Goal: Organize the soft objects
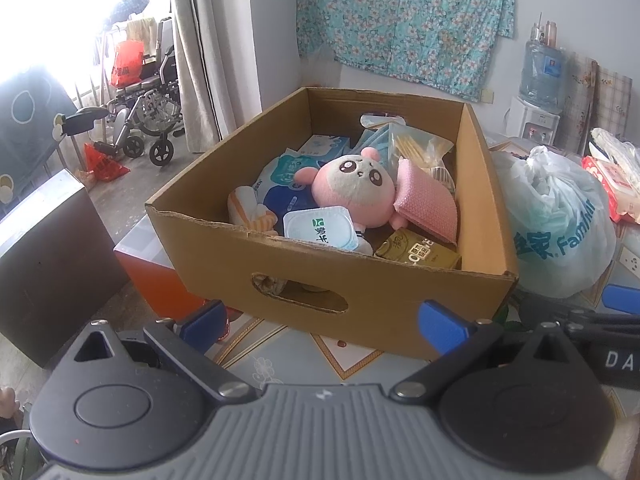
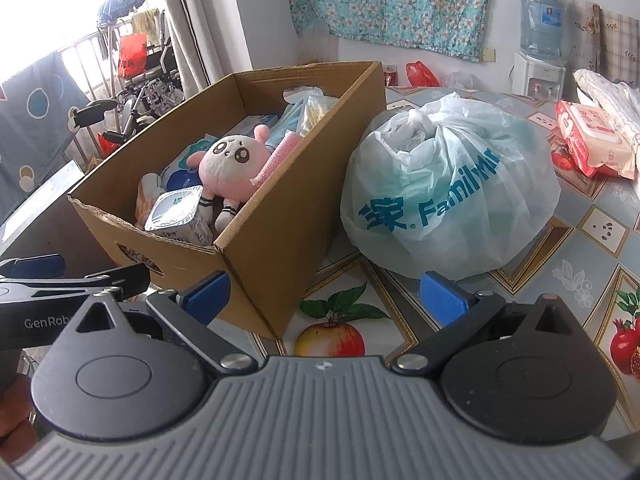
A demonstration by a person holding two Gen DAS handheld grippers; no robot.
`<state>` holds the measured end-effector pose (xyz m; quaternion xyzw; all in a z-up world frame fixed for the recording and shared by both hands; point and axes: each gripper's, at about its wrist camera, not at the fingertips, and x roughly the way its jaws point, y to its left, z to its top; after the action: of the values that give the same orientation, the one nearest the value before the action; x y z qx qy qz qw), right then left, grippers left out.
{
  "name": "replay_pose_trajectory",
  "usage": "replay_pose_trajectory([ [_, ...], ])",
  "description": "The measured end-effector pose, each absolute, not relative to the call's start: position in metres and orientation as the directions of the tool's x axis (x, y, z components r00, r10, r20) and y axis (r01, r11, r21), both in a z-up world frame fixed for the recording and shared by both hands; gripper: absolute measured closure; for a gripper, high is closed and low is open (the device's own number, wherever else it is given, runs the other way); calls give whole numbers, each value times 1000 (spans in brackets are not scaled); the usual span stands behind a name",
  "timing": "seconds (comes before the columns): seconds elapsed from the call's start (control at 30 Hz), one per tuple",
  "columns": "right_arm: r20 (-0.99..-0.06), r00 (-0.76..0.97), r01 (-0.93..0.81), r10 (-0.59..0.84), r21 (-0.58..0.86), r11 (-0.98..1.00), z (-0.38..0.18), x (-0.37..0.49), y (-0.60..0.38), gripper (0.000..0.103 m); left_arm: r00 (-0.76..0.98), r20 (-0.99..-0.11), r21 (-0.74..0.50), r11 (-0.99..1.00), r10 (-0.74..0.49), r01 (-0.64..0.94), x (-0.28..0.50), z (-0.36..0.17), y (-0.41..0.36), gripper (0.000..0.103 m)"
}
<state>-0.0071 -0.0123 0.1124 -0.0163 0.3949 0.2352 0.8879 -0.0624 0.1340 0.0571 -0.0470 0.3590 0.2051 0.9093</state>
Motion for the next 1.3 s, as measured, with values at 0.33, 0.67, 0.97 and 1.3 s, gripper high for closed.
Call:
replay_pose_trajectory([
  [0.33,-712,573,-431,406,159,888,110,-7,-12,1,652,-678,61,910,339,-410,-63,54,134,0],
  [0.67,-715,569,-436,407,157,886,106,-6,-11,1,648,-685,51,908,334,-415,-63,51,136,0],
  [0.97,-717,566,-436,407,158,886,106,-5,-10,1,645,-687,50,907,335,-417,-63,51,137,0],
  [1.3,-725,556,-440,406,157,884,105,-3,-8,1,639,-693,48,905,335,-423,-63,49,139,0],
])
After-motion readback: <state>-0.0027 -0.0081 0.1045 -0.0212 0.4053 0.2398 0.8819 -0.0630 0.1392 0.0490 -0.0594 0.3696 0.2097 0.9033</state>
